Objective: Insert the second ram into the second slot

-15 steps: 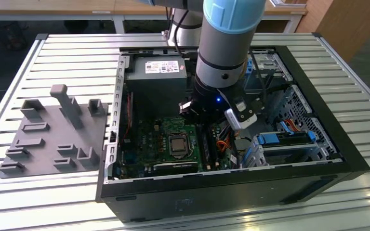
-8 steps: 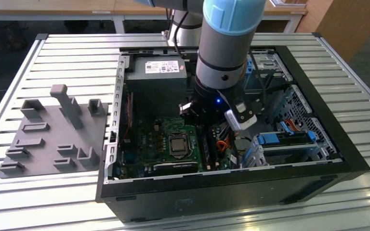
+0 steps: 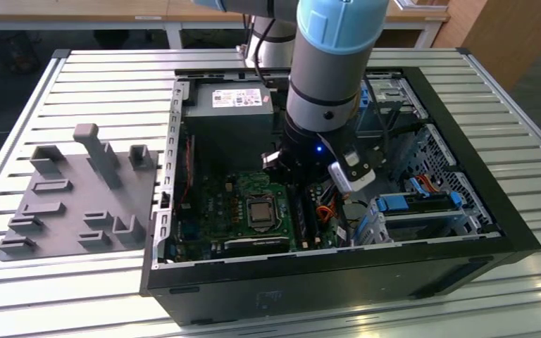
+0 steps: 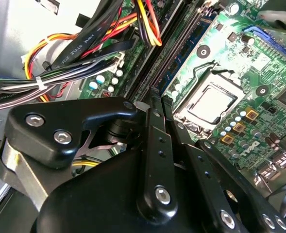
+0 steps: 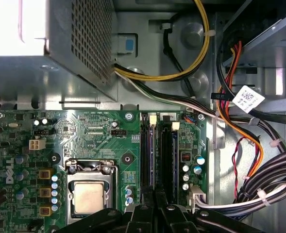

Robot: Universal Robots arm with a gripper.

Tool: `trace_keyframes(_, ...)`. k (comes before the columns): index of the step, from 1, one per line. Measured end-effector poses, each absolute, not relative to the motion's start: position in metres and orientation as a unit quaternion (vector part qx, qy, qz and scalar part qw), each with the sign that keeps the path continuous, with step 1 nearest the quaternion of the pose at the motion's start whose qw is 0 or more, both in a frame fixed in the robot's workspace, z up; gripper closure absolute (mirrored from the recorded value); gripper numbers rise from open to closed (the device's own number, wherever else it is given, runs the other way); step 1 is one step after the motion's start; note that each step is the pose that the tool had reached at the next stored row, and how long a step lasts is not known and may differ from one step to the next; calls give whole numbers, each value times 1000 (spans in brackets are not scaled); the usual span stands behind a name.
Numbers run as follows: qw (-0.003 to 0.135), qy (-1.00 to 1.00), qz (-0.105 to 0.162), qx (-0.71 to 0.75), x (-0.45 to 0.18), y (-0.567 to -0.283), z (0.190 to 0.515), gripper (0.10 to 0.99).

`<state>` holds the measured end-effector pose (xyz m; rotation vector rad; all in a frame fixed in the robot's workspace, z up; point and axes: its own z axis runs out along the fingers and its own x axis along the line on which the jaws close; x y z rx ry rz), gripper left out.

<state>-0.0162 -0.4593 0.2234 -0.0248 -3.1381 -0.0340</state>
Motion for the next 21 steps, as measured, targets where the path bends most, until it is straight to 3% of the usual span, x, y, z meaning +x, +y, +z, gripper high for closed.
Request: trace_keyframes(21, 2, -1000, -19, -8, -15, -463, 224, 953)
